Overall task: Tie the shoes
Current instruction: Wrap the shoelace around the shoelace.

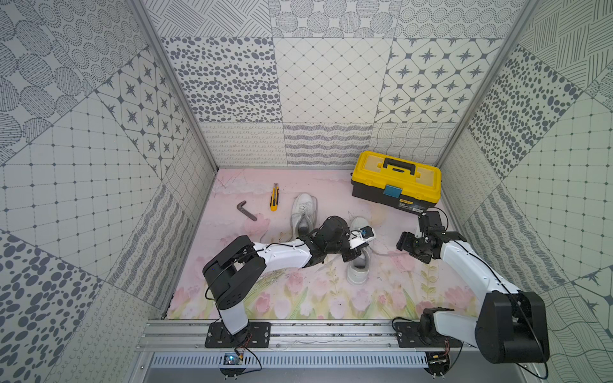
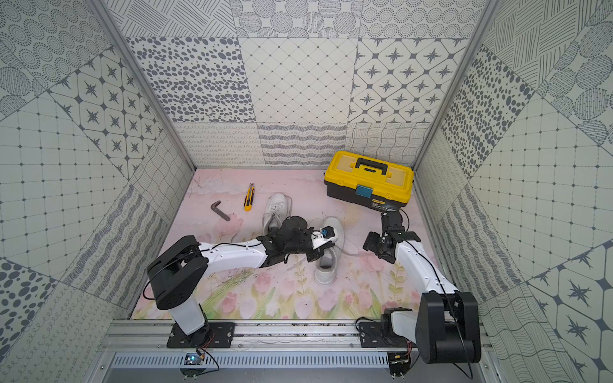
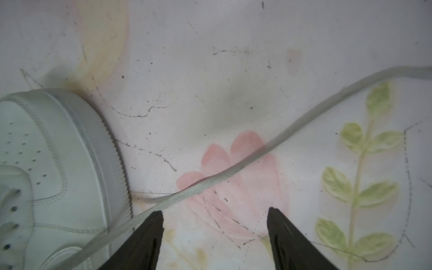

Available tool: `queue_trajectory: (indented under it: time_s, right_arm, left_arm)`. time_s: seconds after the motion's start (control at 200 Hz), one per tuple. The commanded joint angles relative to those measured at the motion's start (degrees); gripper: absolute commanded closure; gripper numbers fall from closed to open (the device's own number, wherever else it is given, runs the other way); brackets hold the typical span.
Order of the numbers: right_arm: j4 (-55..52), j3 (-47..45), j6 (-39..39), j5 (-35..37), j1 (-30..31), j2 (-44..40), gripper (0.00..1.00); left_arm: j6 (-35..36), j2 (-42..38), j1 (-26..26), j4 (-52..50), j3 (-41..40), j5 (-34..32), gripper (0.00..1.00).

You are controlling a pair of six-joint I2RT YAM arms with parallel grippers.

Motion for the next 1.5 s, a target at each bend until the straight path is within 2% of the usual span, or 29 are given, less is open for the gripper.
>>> queue_trajectory:
  time_s: [0.0,0.285,0.395,0.455,0.495,0.615,0.705,0.79,0.86,0.956,1.086,1.276,1.336,1.421,1.496]
  right_arm:
    - [4.63,-0.62,2.72,5.05,-0.06,2.49,0.24]
    - [7.43,1.15,4.24,6.27,0.02,10.33,0.25]
    - [7.66,0.74,5.08,6.27,0.02,12.72,0.3]
    - [7.74,1.0,5.0,6.33,0.02,13.68,0.37]
    - [7.9,1.13,4.82,6.27,0.07,14.1,0.44]
    - [7.86,1.13,3.68,6.06,0.1,12.84,0.73]
    - [7.91,1.99,1.0,5.38,0.02,8.43,1.0]
    - [7.65,3.9,-2.46,3.02,0.1,2.29,1.0]
    - [7.1,6.16,-5.32,-2.42,0.4,-2.39,1.0]
    - [5.67,10.74,-7.68,-7.52,4.1,-5.07,1.0]
    - [4.63,19.1,-8.31,-9.67,11.91,-1.96,1.0]
    - [7.12,30.98,-7.94,-11.56,21.64,9.45,1.0]
    - [8.09,33.16,-7.57,-12.8,23.11,12.54,0.92]
    - [8.16,34.13,-7.21,-12.27,23.31,14.28,0.66]
    - [8.1,32.97,-8.06,-10.79,22.67,12.64,0.5]
  left_arm:
    - [-2.73,-0.59,0.31,4.25,-0.34,1.26,1.0]
    - [-2.47,-0.58,0.31,4.78,-0.26,2.02,1.0]
    - [-2.71,-1.17,0.31,4.85,-0.32,2.39,1.0]
    - [-2.75,-1.52,0.31,5.17,-0.59,2.48,1.0]
    - [-2.47,-1.78,0.31,5.44,-0.83,2.61,1.0]
    - [-1.88,-1.97,0.45,5.86,-1.38,2.89,1.0]
    - [-1.93,-2.24,0.73,6.91,-2.4,3.69,1.0]
    - [-2.39,-2.58,1.0,8.89,-3.6,4.8,1.0]
    - [-2.6,-2.77,1.02,9.66,-4.28,5.77,1.0]
    - [-2.8,-2.87,1.01,10.0,-4.64,6.93,1.0]
    - [-2.41,-3.01,1.02,13.05,-6.78,8.54,1.0]
    - [-2.75,-3.91,1.0,14.76,-8.73,9.19,1.0]
    - [-2.86,-4.07,1.02,14.49,-8.79,9.0,1.0]
    - [-3.12,-4.05,1.02,14.45,-8.86,8.96,1.0]
    - [-3.46,-3.83,1.02,14.25,-8.41,8.62,1.0]
